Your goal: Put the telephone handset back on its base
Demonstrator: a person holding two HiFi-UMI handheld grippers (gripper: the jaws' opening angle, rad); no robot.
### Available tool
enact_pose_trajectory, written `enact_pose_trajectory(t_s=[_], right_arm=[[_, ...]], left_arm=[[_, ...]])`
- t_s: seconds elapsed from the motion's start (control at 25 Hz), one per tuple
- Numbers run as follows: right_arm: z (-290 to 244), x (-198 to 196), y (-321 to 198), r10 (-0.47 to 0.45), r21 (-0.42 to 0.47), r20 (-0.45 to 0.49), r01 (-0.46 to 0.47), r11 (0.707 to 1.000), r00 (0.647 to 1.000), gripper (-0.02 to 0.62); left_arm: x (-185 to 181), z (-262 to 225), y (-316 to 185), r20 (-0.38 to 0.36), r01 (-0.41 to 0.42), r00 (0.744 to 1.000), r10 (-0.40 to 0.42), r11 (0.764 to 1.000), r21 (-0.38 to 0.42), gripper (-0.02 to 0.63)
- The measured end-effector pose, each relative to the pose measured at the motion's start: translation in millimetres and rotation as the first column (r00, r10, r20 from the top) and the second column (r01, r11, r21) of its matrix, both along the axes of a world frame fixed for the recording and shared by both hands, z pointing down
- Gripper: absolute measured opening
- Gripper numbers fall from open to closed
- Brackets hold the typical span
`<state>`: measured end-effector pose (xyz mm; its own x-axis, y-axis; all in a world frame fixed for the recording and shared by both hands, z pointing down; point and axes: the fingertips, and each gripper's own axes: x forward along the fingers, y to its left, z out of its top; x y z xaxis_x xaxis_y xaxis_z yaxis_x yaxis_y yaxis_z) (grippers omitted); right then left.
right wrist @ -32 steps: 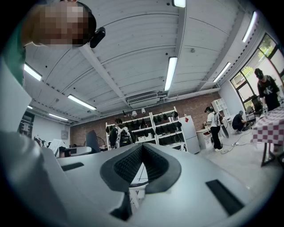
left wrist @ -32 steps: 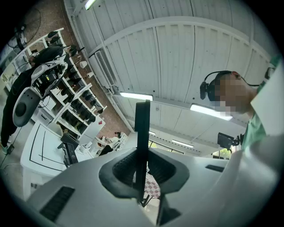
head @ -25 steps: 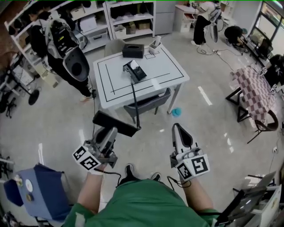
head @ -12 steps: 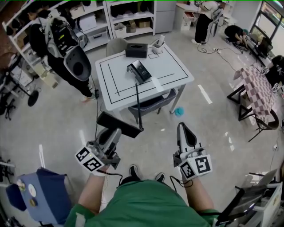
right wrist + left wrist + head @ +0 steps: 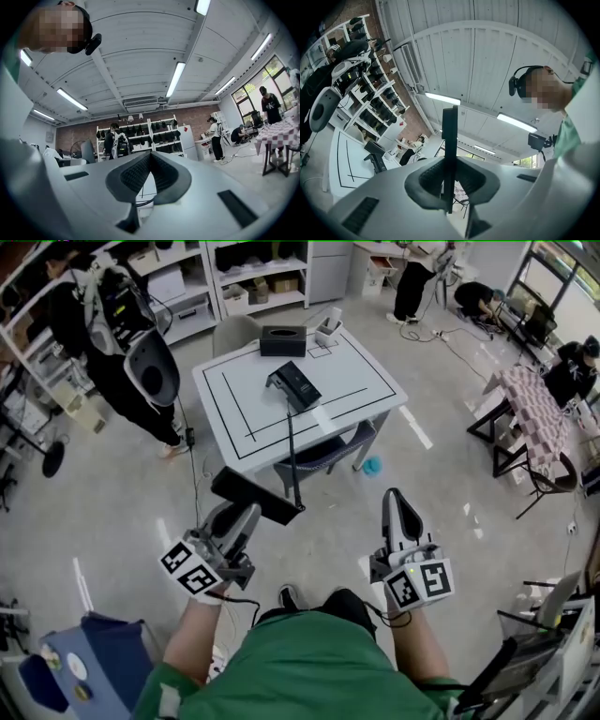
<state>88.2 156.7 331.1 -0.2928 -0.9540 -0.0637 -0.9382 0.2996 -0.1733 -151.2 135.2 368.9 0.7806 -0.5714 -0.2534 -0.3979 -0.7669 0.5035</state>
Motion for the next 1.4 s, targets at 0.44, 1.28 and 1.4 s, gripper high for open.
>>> enact_pose_trajectory(t_s=[0.44, 1.28, 1.4], right_arm=[[23, -16, -45, -0.043, -0.044, 0.004, 0.044, 0.998, 0.999, 0.023], [42, 36, -228, -0.206, -0.045, 0.115, 0.212, 0.976, 0.972, 0.023], [44, 43, -238, -0.217, -0.046, 0.133, 0.224, 0.973, 0.967, 0.023]], left_arm=[[-14, 12, -39, -0.038, 0.031, 0.999, -0.032, 0.999, -0.018, 0.080], [41, 34, -175, 0.008, 0.162, 0.987, -0.162, 0.980, -0.116, 0.080], [45, 40, -185, 0.020, 0.173, 0.985, -0.172, 0.975, -0.136, 0.080]])
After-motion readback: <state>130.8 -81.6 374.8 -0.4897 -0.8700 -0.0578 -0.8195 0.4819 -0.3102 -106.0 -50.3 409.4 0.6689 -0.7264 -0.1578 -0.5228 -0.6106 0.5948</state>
